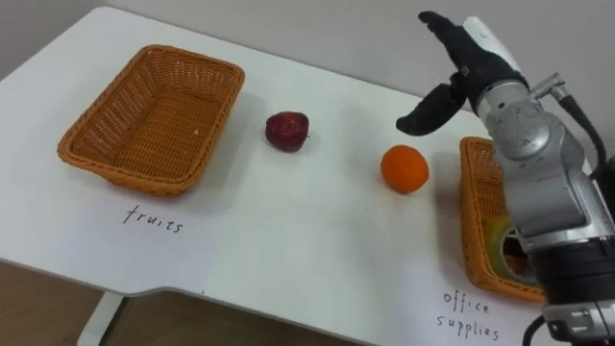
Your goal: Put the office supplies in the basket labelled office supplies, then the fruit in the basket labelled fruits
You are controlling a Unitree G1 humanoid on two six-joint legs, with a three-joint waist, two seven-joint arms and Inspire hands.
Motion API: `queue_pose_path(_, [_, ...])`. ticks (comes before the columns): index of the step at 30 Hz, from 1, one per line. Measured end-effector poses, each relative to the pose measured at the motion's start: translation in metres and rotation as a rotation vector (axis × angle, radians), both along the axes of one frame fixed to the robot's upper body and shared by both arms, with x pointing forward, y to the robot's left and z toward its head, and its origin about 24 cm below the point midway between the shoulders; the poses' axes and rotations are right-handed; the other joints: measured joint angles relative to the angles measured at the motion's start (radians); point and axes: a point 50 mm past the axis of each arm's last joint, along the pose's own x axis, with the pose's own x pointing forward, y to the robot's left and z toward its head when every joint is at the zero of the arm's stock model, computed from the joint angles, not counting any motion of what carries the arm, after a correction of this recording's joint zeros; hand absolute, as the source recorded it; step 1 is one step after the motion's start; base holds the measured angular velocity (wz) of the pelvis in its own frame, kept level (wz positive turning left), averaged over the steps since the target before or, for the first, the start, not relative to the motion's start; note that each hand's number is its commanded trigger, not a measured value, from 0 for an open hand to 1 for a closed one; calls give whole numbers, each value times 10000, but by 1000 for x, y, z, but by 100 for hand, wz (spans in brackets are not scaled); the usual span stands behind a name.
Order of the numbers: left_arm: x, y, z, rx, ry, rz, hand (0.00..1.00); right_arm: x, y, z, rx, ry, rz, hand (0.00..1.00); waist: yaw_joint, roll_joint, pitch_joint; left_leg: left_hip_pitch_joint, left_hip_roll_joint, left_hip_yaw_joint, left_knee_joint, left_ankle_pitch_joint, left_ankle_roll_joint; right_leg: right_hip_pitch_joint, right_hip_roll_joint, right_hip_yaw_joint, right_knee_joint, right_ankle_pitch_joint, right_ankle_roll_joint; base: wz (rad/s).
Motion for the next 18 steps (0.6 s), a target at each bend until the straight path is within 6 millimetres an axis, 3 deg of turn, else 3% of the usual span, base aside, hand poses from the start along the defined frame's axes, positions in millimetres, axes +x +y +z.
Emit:
queue_pose_path(6, [0,1,0,8,84,-145,0,0,8,-7,-215,490,462,0,22,2,18,-20,-10,-134,19,0,0,22,6,-21,-1,0,0,4])
queue_pose_path(12, [1,6,2,141,112,-237,0,0,10,-22,-360,1228,592,0,94,-69,96,-43,-11,-172,25,0,-3,30,14,-18,-13,0,0,1])
queue_pose_path(18, [3,7,2,155,75,-254,0,0,11,-36,-833,2037,796,0,241,-84,92,-36,-7,-114,38,-1,-2,17,12,-11,-12,0,0,-1])
